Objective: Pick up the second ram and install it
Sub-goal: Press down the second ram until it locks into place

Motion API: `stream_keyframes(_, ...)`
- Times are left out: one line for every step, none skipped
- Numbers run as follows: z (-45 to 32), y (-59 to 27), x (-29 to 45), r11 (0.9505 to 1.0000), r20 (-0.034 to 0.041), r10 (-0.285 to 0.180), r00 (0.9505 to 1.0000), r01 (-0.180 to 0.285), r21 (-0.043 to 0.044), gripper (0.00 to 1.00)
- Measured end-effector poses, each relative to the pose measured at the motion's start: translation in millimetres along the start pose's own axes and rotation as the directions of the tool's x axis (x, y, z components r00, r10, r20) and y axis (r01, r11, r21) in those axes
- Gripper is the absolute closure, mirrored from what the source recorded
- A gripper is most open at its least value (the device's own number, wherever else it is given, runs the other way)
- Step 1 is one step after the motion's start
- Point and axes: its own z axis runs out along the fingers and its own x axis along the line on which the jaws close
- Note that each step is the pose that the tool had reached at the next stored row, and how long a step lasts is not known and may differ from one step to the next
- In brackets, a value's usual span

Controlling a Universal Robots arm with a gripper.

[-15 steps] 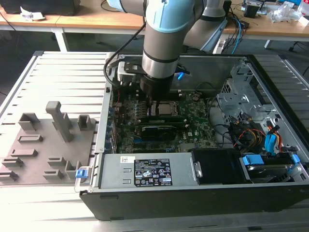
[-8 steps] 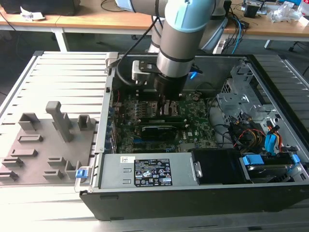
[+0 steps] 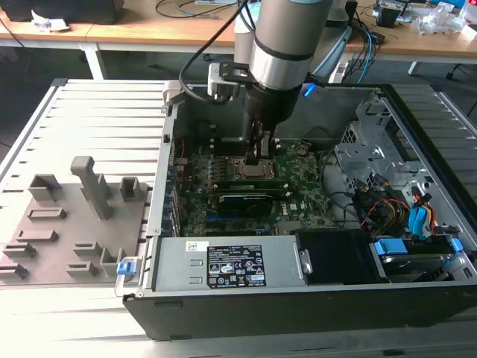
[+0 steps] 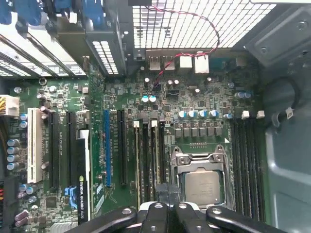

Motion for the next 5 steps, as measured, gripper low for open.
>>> stream_keyframes(-0.2,0.0,0.0,1.0,-0.0003,0.0,1.0,0.0,-0.0001,0.89)
stream_keyframes(-0.2,0.0,0.0,1.0,-0.0003,0.0,1.0,0.0,-0.0001,0.89)
stream_keyframes(-0.2,0.0,0.0,1.0,-0.0003,0.0,1.0,0.0,-0.0001,0.89)
stream_keyframes(-0.2,0.0,0.0,1.0,-0.0003,0.0,1.0,0.0,-0.0002,0.89)
stream_keyframes(-0.2,0.0,0.0,1.0,-0.0003,0.0,1.0,0.0,-0.0001,0.89)
